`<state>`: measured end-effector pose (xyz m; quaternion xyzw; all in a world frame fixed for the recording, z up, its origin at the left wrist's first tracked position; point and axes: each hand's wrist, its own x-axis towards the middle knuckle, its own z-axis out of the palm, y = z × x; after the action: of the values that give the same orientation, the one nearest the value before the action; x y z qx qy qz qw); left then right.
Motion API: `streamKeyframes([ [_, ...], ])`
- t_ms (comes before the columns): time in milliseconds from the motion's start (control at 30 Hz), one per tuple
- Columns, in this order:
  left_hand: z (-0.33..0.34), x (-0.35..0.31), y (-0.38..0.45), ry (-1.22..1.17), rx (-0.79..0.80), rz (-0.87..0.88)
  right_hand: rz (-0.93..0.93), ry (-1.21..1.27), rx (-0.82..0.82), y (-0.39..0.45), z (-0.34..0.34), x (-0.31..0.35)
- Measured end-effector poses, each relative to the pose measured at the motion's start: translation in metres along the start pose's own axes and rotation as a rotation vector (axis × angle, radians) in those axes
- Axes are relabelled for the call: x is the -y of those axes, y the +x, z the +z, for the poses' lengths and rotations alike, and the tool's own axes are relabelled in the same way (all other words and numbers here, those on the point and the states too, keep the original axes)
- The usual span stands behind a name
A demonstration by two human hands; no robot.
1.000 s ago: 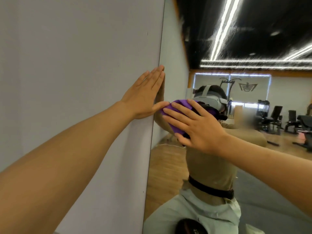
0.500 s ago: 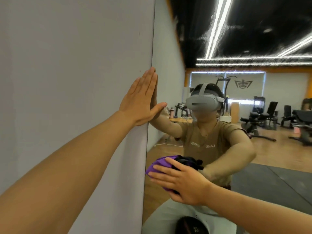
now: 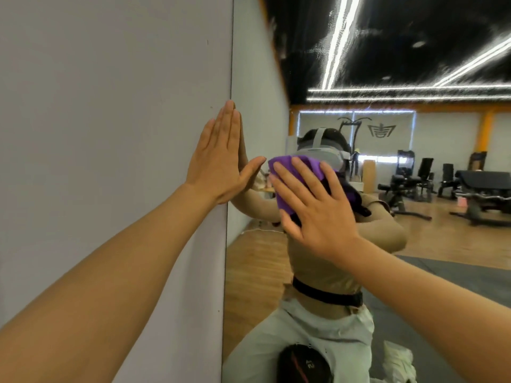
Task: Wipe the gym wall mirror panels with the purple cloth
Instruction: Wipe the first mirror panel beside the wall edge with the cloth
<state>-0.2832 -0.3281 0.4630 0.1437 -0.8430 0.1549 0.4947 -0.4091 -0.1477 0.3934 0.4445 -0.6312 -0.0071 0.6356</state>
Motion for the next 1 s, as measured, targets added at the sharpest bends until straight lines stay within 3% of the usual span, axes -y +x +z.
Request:
streamKeyframes([
  [300,0.013,-0.006,-0.002,0.117,-0.113,-0.019,-0.490,-0.082,0.215,-0.122,0.019,0.053],
  [400,0.016,-0.014,-0.004,-0.018,-0.107,0.073,-0.588,-0.068,0.225,-0.112,0.018,0.036],
  [500,0.019,-0.020,-0.007,-0.075,-0.155,0.071,-0.462,-0.015,0.172,-0.076,0.009,0.002],
  [667,0.021,-0.037,-0.007,-0.151,-0.134,0.020,-0.043,-0.019,0.083,0.000,-0.017,-0.064],
  [800,0.026,-0.043,-0.008,-0.137,-0.179,-0.006,0.145,-0.016,0.000,-0.009,-0.014,-0.051],
  [900,0.028,-0.048,-0.009,-0.143,-0.203,-0.024,0.169,-0.015,-0.022,-0.039,-0.005,-0.014],
  [1000,0.029,-0.061,-0.010,-0.161,-0.206,-0.093,0.011,-0.007,0.066,-0.094,0.008,0.030],
])
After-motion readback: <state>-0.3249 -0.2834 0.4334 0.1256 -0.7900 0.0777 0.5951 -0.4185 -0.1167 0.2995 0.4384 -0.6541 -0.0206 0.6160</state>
